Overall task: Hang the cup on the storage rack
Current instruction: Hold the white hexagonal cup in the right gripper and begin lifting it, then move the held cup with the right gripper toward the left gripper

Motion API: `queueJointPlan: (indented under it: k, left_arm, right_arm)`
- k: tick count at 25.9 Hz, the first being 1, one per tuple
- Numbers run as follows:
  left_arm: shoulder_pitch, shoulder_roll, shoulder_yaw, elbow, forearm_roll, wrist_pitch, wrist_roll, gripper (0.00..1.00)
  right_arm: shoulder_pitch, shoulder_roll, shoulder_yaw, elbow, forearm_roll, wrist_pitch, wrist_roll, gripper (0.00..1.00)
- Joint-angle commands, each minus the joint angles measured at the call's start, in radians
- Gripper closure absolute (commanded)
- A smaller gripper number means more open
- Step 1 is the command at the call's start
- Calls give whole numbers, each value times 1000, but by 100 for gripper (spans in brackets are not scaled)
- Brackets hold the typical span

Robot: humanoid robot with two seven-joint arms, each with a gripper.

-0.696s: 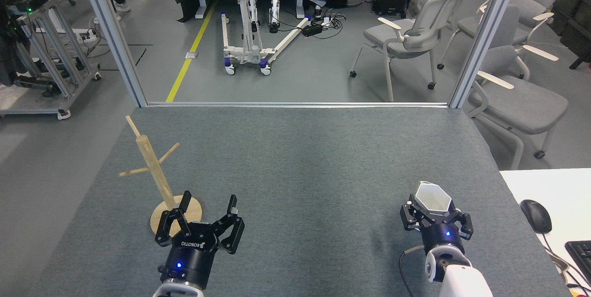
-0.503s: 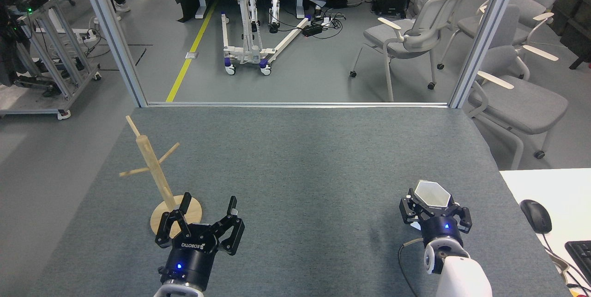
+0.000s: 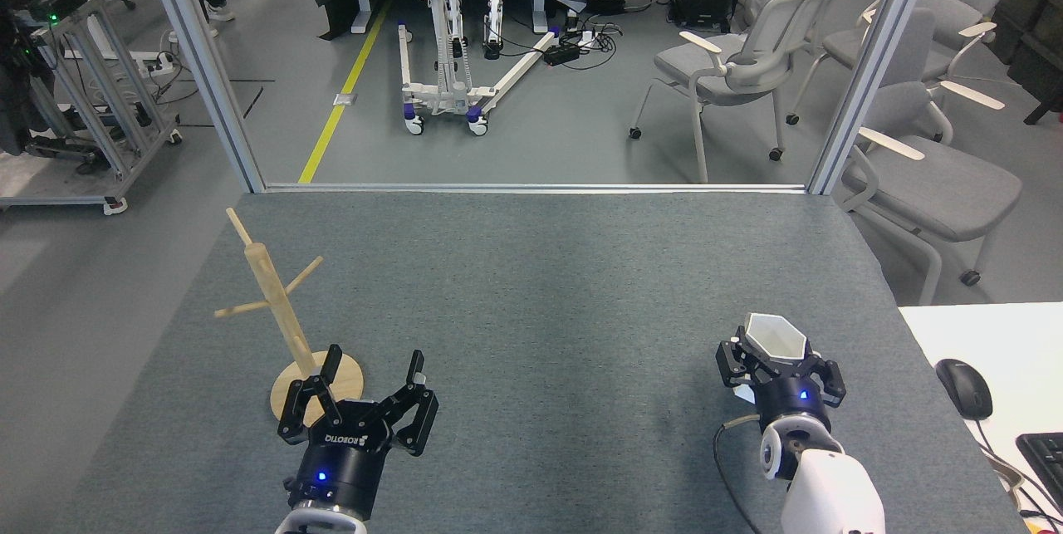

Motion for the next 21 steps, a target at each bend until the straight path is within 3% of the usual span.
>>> queueJointPlan:
  k: [1,6,15,18,21]
  left_arm:
    - [-7,6,1,-2,0,0,-1,0]
    - [-9,3,2,-2,0,0,1,0]
    - [-4,5,3,4,0,2,-1,0]
    - [-7,6,5,12,0,2,1,0]
    - [-7,10,3,12,1,0,-1,0]
  right_arm:
    - [-1,4,-2,-87,-6,-1,15,61]
    - [7,-1,0,-245,-4,3,119,72]
    - [48,32,17,-572,16,69,389,77]
    - [61,87,67,-650,86,118,435,79]
    - [58,127,127,-670,212,190,462,79]
